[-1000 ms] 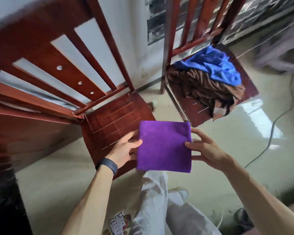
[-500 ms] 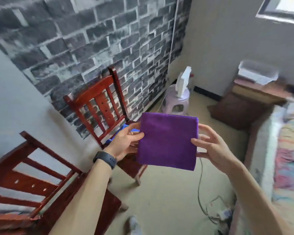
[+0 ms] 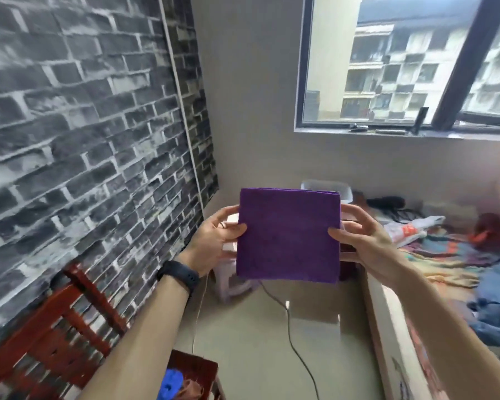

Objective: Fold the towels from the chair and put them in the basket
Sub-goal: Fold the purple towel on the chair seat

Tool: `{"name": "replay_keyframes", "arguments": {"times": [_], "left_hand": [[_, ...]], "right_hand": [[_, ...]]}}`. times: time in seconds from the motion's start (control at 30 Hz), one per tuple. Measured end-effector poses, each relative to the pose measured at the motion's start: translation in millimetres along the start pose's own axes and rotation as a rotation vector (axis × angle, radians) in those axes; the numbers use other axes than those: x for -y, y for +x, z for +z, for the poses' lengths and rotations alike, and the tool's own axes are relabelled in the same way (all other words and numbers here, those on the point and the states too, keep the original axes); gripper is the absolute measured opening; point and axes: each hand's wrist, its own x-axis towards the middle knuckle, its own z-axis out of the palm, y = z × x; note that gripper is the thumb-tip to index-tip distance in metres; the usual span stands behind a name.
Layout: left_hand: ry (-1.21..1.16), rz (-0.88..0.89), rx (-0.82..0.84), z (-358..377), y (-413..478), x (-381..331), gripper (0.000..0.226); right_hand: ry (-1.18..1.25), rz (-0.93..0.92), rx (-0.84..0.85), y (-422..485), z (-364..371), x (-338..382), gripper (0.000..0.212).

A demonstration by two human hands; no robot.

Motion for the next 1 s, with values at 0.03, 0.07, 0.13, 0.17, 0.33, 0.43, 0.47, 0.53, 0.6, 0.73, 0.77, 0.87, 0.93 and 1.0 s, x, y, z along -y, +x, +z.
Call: {"name": "replay_keyframes", "arguments": {"times": [0.03, 0.07, 0.13, 0.17, 0.33, 0.43, 0.47, 0.53, 0.6, 0.73, 0.77, 0.87, 0.93, 1.0], "left_hand": [[-0.003, 0.004, 0.017, 1.9, 22.4, -6.5, 0.04], [-0.008, 0.004, 0.035, 3.4, 44.3, -12.1, 0.04], [-0.016, 0.008, 0.07, 5.9, 83.3, -22.3, 0.039], [-0.021, 0.007, 0.087, 7.2, 102.4, -26.3, 0.038], [-0.017, -0.013, 0.158, 18.8, 214.5, -41.9, 0.037], [-0.003, -0.033, 0.19, 33.8, 278.0, -42.0, 0.04], [0.001, -0.039, 0.202, 39.4, 299.2, -40.1, 0.04], [0.02, -0.047, 0.235, 51.6, 340.4, -34.1, 0.04], [0.041, -0.057, 0.266, 65.5, 381.9, -27.9, 0.038], [0.035, -0.068, 0.255, 95.4, 470.2, -17.6, 0.036], [0.037, -0.074, 0.242, 103.8, 491.7, -13.5, 0.035], [0.036, -0.121, 0.205, 126.7, 547.4, 3.6, 0.034], [0.037, -0.169, 0.191, 140.3, 581.7, 20.1, 0.032], [0.038, -0.236, 0.158, 148.8, 610.7, 40.8, 0.03]], "right_hand": [[-0.006, -0.017, -0.019, 17.8, -6.0, 3.8, 0.044], [-0.01, -0.027, -0.042, 35.0, -11.9, 6.9, 0.044], [-0.018, -0.037, -0.082, 65.6, -21.6, 12.3, 0.044], [-0.027, -0.038, -0.099, 80.4, -25.8, 14.5, 0.043], [-0.028, -0.039, -0.176, 164.9, -56.0, 23.9, 0.042], [-0.033, -0.029, -0.223, 206.5, -80.0, 22.8, 0.042], [-0.035, -0.028, -0.239, 220.4, -89.5, 20.8, 0.041], [-0.043, -0.02, -0.261, 248.8, -109.8, 16.0, 0.04], [-0.038, -0.011, -0.281, 279.7, -134.2, 9.1, 0.04], [-0.011, 0.01, -0.285, 354.4, -187.6, -6.0, 0.04], [-0.012, 0.017, -0.281, 374.4, -201.5, -10.1, 0.039], [0.01, 0.066, -0.273, 431.5, -241.4, -25.4, 0.039], [0.031, 0.127, -0.265, 464.4, -265.8, -42.7, 0.041], [0.043, 0.213, -0.244, 493.1, -285.8, -66.6, 0.041]]}}
